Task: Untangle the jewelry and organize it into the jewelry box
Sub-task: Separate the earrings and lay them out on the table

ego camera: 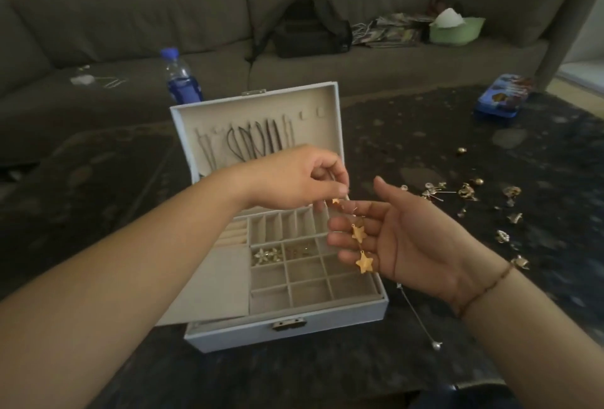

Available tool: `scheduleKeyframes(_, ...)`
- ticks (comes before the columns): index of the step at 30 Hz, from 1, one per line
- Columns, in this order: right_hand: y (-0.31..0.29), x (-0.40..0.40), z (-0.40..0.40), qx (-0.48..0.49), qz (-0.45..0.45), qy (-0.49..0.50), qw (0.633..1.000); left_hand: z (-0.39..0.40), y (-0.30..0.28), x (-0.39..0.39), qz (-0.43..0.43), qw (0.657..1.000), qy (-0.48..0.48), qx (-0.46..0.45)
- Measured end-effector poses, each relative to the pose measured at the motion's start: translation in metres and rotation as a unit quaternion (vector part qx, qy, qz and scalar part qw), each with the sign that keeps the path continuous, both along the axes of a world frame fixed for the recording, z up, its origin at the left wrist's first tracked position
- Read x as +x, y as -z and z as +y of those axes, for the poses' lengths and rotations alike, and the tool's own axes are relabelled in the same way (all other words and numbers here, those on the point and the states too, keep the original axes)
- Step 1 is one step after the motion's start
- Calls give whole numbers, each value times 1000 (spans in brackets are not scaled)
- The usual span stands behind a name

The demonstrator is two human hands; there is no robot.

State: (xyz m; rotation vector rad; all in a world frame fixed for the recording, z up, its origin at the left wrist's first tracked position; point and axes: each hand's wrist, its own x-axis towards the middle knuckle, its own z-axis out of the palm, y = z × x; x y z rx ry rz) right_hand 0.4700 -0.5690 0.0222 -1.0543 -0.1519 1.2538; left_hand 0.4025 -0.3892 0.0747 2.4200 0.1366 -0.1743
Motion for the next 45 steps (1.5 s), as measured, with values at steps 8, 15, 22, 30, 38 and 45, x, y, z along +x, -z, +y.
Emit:
scheduleKeyframes(8, -1, -17, 19, 8, -20, -22, 1000, 31, 48, -104, -40, 990, -38, 128)
scheduleKeyframes(15, 13, -12, 38, -50, -314, -7, 948, 23, 90, -148, -96, 976, 13, 196)
scheduleKeyframes(22, 27, -9, 53, 18, -310, 34, 950, 24, 96, -149, -110, 977, 12, 180)
scheduleKeyframes(30, 26, -4, 45, -16, -470, 17, 883, 24, 99, -147, -119, 975, 8, 189)
scheduleKeyframes(38, 25, -3, 30, -94, -702, -67, 702, 25, 100, -147, -113, 975, 8, 192)
scheduleKeyframes(45, 31, 1, 28, -78, -824, -101, 552, 25, 100, -147, -103, 976, 7, 191)
